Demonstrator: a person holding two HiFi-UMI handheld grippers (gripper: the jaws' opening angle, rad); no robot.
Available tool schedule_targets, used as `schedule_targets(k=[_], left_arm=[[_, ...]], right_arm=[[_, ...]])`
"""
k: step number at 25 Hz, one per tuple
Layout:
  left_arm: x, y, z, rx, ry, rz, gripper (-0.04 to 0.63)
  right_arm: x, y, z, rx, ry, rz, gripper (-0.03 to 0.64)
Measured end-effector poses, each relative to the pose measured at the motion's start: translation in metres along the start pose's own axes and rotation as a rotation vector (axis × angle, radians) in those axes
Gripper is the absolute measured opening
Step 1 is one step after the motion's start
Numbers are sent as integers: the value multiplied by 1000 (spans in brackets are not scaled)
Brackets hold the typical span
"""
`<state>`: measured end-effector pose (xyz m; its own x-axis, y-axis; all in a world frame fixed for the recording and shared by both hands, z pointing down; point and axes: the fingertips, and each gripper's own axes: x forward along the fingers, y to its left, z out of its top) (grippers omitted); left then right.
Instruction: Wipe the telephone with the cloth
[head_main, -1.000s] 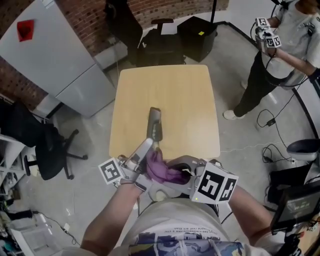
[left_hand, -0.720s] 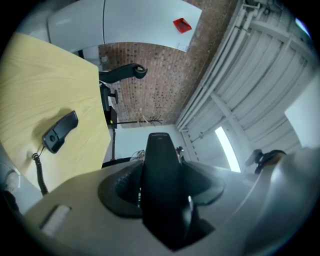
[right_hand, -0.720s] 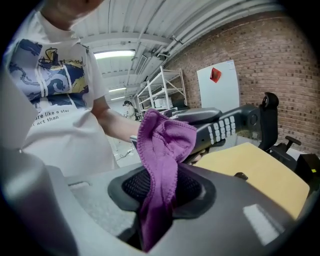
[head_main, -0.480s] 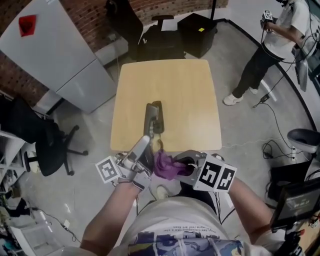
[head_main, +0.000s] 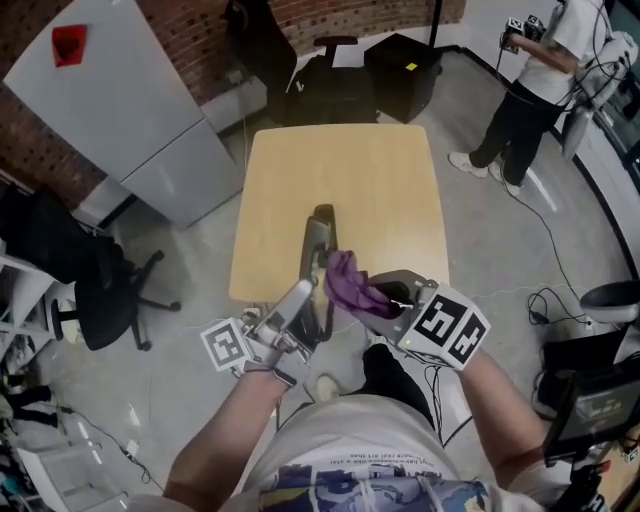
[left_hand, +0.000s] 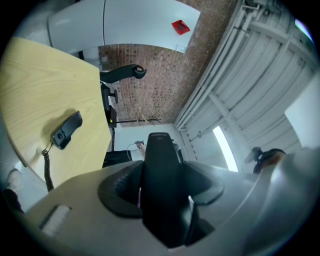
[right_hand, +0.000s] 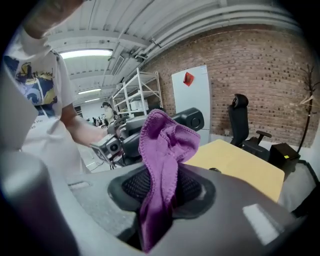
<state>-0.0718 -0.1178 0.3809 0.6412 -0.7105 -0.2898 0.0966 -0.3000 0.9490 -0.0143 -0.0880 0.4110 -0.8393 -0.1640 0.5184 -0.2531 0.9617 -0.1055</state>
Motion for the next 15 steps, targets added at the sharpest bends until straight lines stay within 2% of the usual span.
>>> schedule_targets(k=[8, 15], left_arm=[[-6, 0, -1, -16, 14, -5, 253], [-21, -1, 11, -10, -3, -14, 253]], right_arm=[[18, 20, 15, -20, 14, 18, 112], [28, 67, 10, -37, 62, 74, 112]])
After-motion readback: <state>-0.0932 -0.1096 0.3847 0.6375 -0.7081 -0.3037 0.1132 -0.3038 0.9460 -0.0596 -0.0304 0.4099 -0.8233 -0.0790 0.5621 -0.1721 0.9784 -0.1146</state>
